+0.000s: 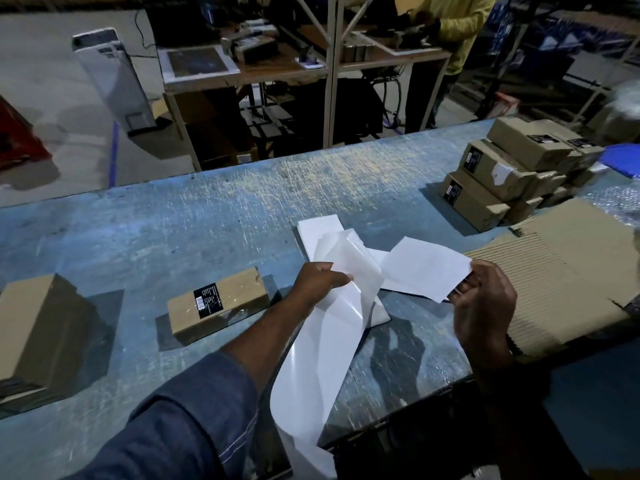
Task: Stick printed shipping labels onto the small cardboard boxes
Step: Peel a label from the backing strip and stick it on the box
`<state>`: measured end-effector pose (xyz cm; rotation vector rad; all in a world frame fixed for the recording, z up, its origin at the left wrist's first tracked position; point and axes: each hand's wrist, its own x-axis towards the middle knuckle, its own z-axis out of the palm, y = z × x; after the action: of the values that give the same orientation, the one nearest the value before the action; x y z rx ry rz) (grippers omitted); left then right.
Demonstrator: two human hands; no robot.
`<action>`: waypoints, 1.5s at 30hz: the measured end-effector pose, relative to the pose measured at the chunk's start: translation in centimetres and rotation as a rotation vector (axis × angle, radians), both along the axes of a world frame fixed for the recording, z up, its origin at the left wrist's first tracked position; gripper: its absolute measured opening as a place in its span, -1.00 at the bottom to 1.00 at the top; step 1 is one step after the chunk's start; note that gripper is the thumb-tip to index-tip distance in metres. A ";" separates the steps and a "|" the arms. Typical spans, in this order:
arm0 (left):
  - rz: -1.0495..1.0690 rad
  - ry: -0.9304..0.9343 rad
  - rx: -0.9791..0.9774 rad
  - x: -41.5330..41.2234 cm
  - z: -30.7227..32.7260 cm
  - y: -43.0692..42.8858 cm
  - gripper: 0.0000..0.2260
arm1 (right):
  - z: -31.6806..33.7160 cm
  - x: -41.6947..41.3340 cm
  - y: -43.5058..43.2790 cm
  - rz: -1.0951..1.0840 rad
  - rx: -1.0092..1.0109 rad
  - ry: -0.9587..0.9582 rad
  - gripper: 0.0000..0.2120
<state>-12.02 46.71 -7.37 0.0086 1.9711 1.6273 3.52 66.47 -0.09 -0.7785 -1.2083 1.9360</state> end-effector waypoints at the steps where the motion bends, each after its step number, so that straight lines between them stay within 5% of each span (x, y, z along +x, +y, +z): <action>1: 0.012 0.005 -0.011 0.0 0.1 0.0 -0.61 | 0.2 0.0 -0.1 -0.040 -0.018 0.006 -0.87; 3: 0.026 0.015 -0.016 0.2 0.6 0.0 -0.75 | 0.5 0.5 0.2 -0.133 0.000 0.044 -0.88; 5: 0.047 0.048 -0.033 0.3 0.8 -0.1 -0.69 | 1.4 0.9 0.7 -0.119 0.054 0.092 -0.88; 8: -0.002 0.215 -0.177 1.2 1.9 0.0 -0.75 | 2.7 0.8 -0.1 -0.039 0.188 0.054 -0.67; 11: -0.190 0.495 -0.251 3.0 3.4 -0.6 -0.01 | 3.7 -0.7 -3.1 -0.024 0.402 -0.094 -0.74; 13: -0.301 0.752 -0.220 5.0 4.9 -1.6 0.09 | 3.2 -1.5 -4.8 0.072 0.474 -0.162 -0.77; 22: 0.035 0.943 -0.018 10.6 5.6 -6.5 -0.34 | 3.7 -3.7 -14.5 0.152 0.280 -0.166 -0.83; 28: 0.279 0.729 0.051 10.1 5.7 -9.7 -0.86 | 3.9 -4.3 -16.7 0.285 0.126 -0.162 -0.89; 32: 0.376 0.435 0.142 8.7 5.7 -12.5 -0.78 | 3.8 -4.3 -16.5 0.400 -0.089 -0.176 -0.71; 37: 0.385 0.072 0.334 7.9 5.8 -16.3 -0.72 | 3.0 -4.4 -16.8 0.606 0.165 -0.289 -0.73; 45: 0.342 0.110 0.246 8.4 6.1 -18.4 -0.64 | 1.3 -4.4 -19.0 0.888 0.311 -0.372 -0.85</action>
<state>-3.60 28.34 -1.27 -0.1548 1.9181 2.1231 -0.86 47.49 1.20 -0.4700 -2.3067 2.2146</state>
